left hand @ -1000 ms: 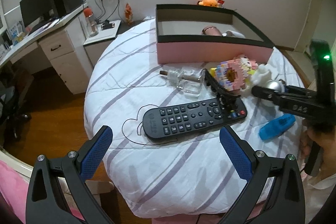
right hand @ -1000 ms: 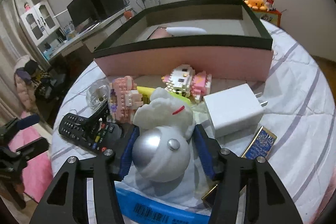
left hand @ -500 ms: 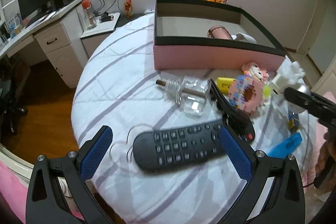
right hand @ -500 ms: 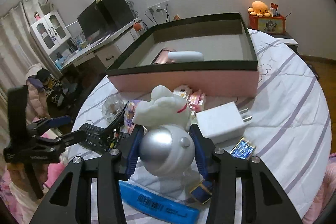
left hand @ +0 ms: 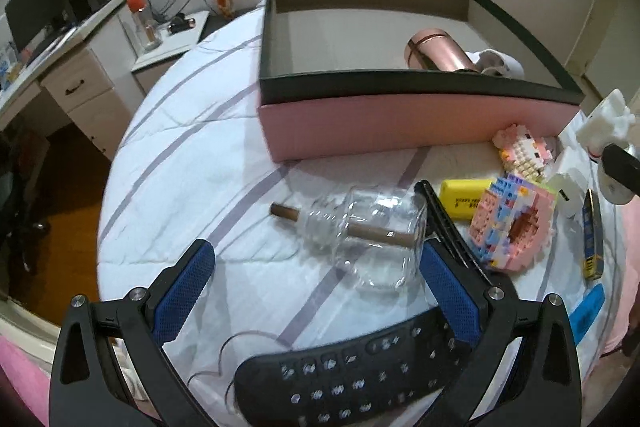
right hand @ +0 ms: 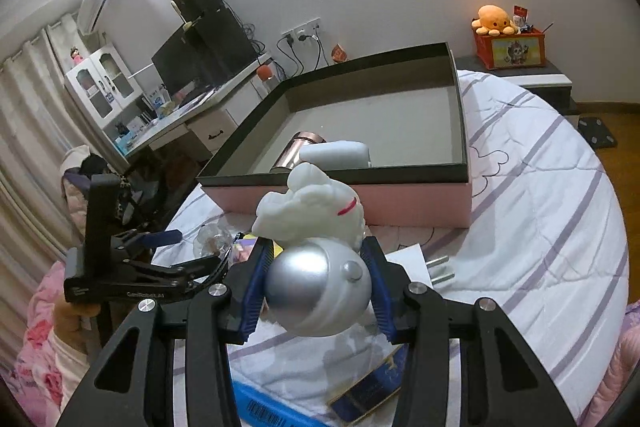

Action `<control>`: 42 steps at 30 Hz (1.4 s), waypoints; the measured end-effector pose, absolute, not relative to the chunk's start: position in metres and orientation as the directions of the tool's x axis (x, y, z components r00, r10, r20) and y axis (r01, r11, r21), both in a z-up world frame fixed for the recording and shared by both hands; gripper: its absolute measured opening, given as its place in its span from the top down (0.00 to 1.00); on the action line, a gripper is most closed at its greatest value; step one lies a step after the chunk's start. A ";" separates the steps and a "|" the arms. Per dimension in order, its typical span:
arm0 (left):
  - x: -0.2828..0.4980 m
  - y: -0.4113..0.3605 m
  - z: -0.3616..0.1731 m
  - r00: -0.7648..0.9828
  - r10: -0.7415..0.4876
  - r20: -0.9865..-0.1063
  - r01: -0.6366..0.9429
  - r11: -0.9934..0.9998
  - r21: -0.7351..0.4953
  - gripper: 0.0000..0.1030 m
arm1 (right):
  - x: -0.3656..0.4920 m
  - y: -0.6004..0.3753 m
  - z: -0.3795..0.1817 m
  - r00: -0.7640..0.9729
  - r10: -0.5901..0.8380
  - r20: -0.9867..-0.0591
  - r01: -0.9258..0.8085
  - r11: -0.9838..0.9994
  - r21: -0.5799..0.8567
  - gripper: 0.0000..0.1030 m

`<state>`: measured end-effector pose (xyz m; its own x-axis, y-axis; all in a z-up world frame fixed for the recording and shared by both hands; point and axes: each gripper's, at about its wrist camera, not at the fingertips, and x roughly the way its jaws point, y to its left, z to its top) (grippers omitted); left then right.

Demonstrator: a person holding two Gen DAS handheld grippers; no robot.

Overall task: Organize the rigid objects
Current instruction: 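Grasp the glass bottle with the left gripper while the right holds the astronaut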

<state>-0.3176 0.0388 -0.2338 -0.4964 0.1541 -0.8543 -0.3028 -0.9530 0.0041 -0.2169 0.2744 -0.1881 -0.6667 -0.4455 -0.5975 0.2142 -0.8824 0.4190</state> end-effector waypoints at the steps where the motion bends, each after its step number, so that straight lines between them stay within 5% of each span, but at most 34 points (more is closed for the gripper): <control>1: -0.320 0.041 -0.235 -0.491 0.161 -0.856 -0.310 -0.951 0.000 0.00 | -0.218 0.275 -0.189 -0.663 -0.450 -0.599 0.215 -0.880 0.423 0.55; 11: -0.328 0.039 -0.240 -0.484 0.233 -0.843 -0.353 -0.934 -0.055 0.00 | -0.225 0.277 -0.194 -0.652 -0.460 -0.603 0.217 -0.875 0.433 0.55; 22: -0.320 0.026 -0.234 -0.495 0.229 -0.838 -0.351 -0.935 -0.048 0.27 | -0.216 0.277 -0.185 -0.667 -0.457 -0.589 0.224 -0.876 0.427 0.55; 38: -0.290 0.017 -0.212 -0.530 0.235 -0.815 -0.350 -0.936 -0.042 0.27 | -0.221 0.268 -0.186 -0.660 -0.437 -0.611 0.232 -0.892 0.388 0.55; 42: -0.286 0.020 -0.207 -0.532 0.244 -0.811 -0.358 -0.933 -0.046 0.34 | -0.219 0.265 -0.184 -0.655 -0.442 -0.612 0.242 -0.891 0.384 0.55</control>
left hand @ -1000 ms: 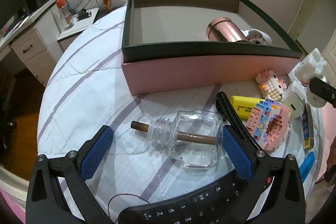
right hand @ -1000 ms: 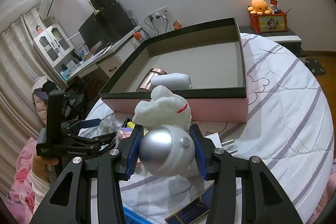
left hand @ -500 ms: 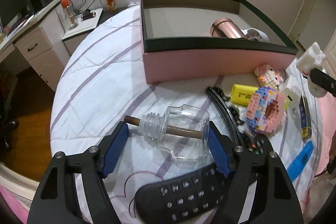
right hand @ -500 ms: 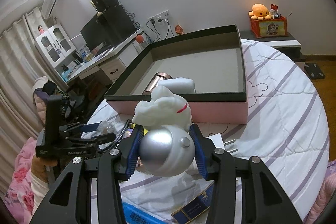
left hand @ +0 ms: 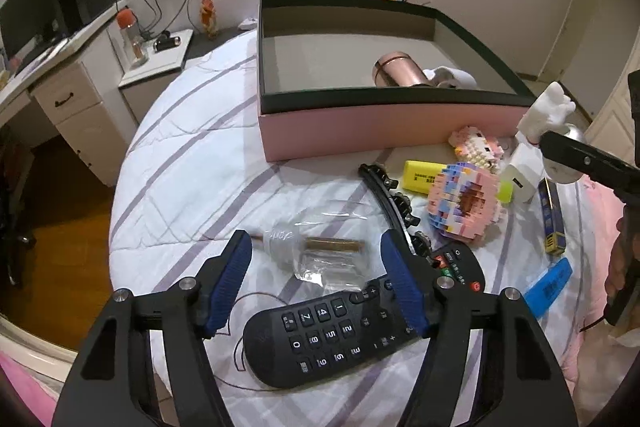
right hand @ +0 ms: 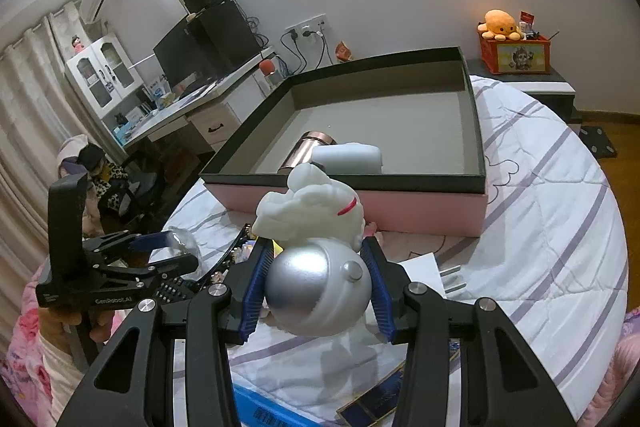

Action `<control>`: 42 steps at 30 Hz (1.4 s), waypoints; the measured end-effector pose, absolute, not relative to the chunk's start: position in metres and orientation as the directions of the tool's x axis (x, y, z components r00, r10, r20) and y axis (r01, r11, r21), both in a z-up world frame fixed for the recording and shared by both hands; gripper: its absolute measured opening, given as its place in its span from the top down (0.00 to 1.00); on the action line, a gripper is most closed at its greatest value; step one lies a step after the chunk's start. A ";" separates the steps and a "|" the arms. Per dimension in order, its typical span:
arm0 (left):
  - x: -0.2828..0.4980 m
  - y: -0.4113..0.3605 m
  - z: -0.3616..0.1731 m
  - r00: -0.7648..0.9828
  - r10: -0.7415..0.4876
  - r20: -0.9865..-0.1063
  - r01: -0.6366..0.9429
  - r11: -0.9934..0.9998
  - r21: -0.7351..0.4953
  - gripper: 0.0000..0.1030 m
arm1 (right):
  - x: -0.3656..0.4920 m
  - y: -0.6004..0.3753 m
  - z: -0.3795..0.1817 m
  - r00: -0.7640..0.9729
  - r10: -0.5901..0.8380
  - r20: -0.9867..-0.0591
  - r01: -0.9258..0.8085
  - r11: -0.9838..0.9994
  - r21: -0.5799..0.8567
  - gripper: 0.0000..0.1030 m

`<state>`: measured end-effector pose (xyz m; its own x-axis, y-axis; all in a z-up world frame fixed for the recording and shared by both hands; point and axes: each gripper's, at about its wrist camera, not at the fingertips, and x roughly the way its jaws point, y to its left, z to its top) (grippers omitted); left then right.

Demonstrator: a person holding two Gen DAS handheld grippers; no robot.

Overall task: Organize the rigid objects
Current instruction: 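Grasp the glass bottle with the left gripper while the right holds the astronaut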

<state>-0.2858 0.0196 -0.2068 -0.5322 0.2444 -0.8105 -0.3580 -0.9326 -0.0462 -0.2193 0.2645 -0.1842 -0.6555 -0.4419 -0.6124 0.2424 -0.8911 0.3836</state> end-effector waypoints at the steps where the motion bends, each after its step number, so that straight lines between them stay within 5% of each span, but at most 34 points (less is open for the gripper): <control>1: -0.285 0.020 -0.205 -0.536 0.240 -0.809 -0.358 -0.933 -0.040 0.34 | -0.219 0.264 -0.184 -0.654 -0.443 -0.614 0.245 -0.891 0.382 0.55; 6: -0.285 0.023 -0.211 -0.520 0.221 -0.825 -0.362 -0.932 -0.022 0.31 | -0.217 0.262 -0.183 -0.647 -0.450 -0.615 0.252 -0.888 0.385 0.55; 9: -0.288 0.016 -0.218 -0.513 0.216 -0.831 -0.333 -0.942 -0.039 0.15 | -0.213 0.261 -0.183 -0.645 -0.451 -0.617 0.254 -0.888 0.384 0.55; 13: -0.294 0.009 -0.223 -0.507 0.221 -0.833 -0.285 -0.955 -0.080 0.11 | -0.211 0.260 -0.183 -0.641 -0.451 -0.621 0.256 -0.889 0.380 0.55; 25: -0.306 0.021 -0.231 -0.489 0.241 -0.838 -0.277 -0.954 -0.113 0.08 | -0.217 0.252 -0.187 -0.617 -0.455 -0.642 0.266 -0.888 0.375 0.55; 32: -0.317 0.026 -0.239 -0.511 0.151 -0.846 -0.229 -0.973 -0.036 0.08 | -0.221 0.252 -0.189 -0.616 -0.453 -0.645 0.264 -0.890 0.373 0.55; 36: -0.315 0.029 -0.238 -0.533 0.148 -0.833 -0.239 -0.971 -0.020 0.26 | -0.223 0.251 -0.190 -0.611 -0.455 -0.648 0.264 -0.889 0.376 0.55; 42: -0.312 0.027 -0.230 -0.526 0.155 -0.836 -0.248 -0.968 -0.024 0.26 | -0.226 0.252 -0.188 -0.613 -0.454 -0.647 0.266 -0.889 0.372 0.55</control>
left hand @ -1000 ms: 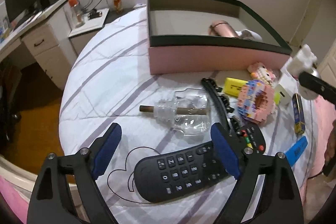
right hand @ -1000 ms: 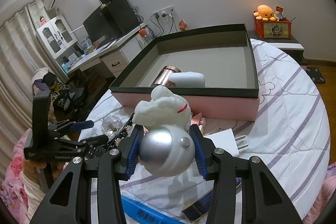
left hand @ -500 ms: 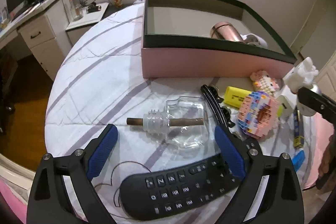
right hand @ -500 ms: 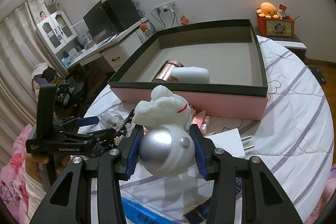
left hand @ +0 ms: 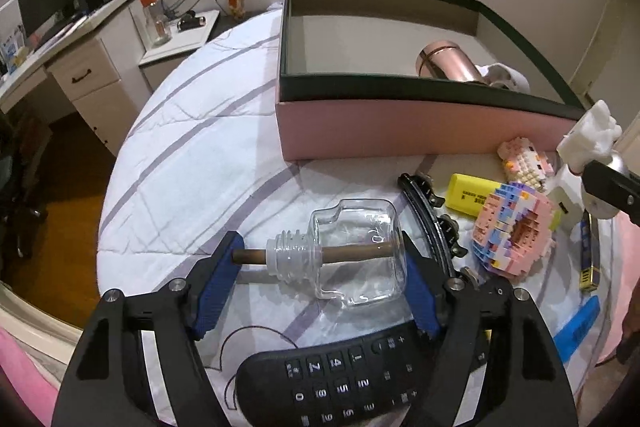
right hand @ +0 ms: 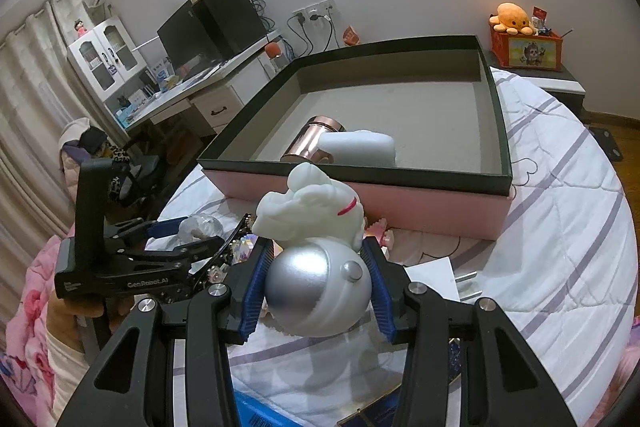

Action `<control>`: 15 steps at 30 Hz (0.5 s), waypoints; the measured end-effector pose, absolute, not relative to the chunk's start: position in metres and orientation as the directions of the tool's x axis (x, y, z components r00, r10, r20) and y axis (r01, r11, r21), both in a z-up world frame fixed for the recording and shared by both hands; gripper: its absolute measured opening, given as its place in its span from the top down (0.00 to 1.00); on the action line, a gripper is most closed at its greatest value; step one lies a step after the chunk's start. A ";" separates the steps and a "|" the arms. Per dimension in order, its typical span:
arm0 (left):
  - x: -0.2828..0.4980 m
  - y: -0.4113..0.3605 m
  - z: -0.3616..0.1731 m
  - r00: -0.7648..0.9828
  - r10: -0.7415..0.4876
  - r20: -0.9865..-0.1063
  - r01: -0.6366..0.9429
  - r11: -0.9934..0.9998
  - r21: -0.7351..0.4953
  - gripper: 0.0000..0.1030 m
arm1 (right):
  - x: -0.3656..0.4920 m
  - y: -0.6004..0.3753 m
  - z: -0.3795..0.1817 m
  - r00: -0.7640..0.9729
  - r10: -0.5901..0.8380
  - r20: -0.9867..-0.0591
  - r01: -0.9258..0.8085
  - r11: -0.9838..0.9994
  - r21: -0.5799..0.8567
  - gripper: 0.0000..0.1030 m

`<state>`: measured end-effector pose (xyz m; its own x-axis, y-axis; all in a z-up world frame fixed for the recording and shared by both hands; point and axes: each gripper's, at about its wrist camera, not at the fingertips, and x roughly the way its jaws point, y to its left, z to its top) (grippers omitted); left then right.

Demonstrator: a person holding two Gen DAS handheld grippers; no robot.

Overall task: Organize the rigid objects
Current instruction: 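Grasp the glass bottle with the left gripper while the right holds the astronaut, then lower the bottle and astronaut into the pink box and open both grippers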

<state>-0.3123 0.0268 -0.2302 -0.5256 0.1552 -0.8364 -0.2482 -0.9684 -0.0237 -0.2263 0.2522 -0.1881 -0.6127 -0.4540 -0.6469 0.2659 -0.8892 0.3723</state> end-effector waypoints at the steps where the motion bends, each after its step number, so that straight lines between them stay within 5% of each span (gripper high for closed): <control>1: -0.311 0.027 -0.228 -0.530 0.154 -0.834 -0.249 -0.968 -0.021 0.26 | -0.226 0.252 -0.188 -0.612 -0.454 -0.647 0.267 -0.889 0.371 0.55; 15: -0.297 0.039 -0.165 -0.638 0.187 -0.747 -0.292 -0.956 0.010 0.26 | -0.230 0.251 -0.160 -0.646 -0.441 -0.623 0.300 -0.897 0.324 0.55</control>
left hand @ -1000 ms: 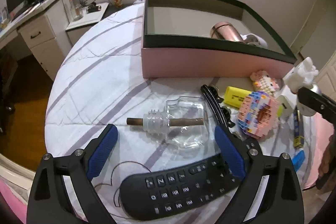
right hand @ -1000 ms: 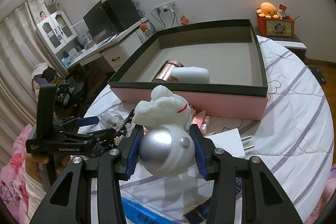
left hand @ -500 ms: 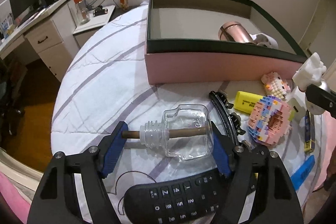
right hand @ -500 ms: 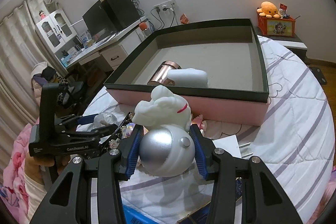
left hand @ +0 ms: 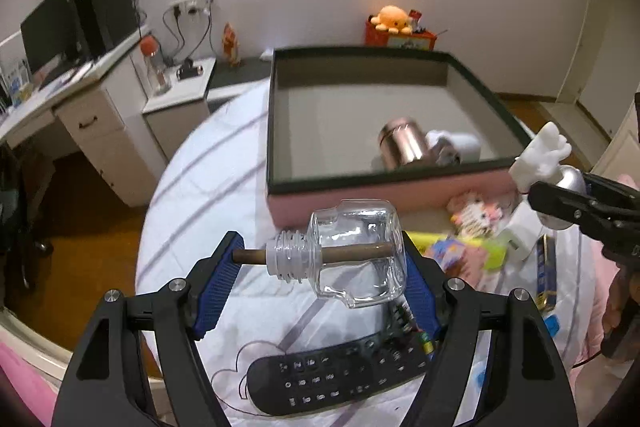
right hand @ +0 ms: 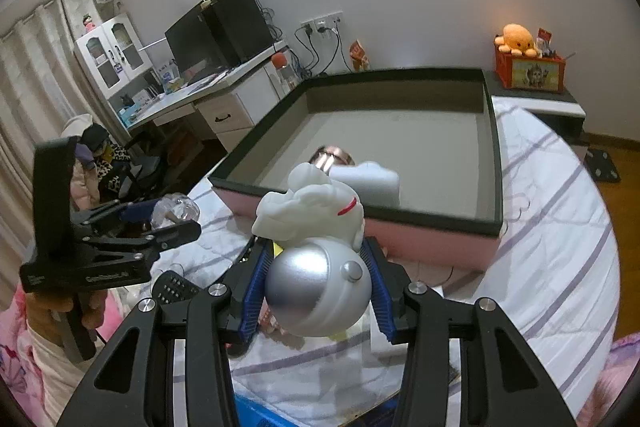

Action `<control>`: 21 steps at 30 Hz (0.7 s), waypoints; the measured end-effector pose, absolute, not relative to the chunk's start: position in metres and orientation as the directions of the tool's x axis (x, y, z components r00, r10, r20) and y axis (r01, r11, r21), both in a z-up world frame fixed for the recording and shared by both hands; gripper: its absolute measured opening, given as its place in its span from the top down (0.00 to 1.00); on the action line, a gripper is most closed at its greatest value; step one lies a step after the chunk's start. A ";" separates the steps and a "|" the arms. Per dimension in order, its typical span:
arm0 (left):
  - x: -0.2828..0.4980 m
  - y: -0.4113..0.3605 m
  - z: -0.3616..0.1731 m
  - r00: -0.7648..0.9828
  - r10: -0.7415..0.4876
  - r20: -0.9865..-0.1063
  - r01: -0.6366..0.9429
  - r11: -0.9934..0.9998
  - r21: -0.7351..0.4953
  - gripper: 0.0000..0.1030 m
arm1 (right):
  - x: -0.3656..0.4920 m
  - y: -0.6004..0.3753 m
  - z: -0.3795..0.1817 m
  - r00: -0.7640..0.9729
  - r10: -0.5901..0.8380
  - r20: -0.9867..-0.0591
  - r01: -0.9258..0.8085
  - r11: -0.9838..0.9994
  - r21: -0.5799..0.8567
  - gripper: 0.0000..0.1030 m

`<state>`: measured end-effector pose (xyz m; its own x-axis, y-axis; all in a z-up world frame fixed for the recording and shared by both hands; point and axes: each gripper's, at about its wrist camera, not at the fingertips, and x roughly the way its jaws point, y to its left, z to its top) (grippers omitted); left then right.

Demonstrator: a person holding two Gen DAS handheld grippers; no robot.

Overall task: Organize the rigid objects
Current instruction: 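Lower the bottle and astronaut into the pink box and open both grippers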

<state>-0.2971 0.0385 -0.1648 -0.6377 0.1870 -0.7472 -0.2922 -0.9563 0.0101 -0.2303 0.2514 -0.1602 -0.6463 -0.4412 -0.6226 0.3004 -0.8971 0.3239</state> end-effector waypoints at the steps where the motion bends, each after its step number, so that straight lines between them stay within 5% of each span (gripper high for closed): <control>1: -0.299 0.041 -0.160 -0.643 0.193 -0.742 -0.300 -0.954 0.012 0.26 | -0.232 0.252 -0.157 -0.649 -0.440 -0.620 0.303 -0.898 0.320 0.55; 21: -0.385 0.094 -0.160 -0.570 0.238 -0.786 -0.411 -0.912 0.021 0.26 | -0.307 0.274 -0.158 -0.629 -0.379 -0.679 0.283 -0.925 0.255 0.55</control>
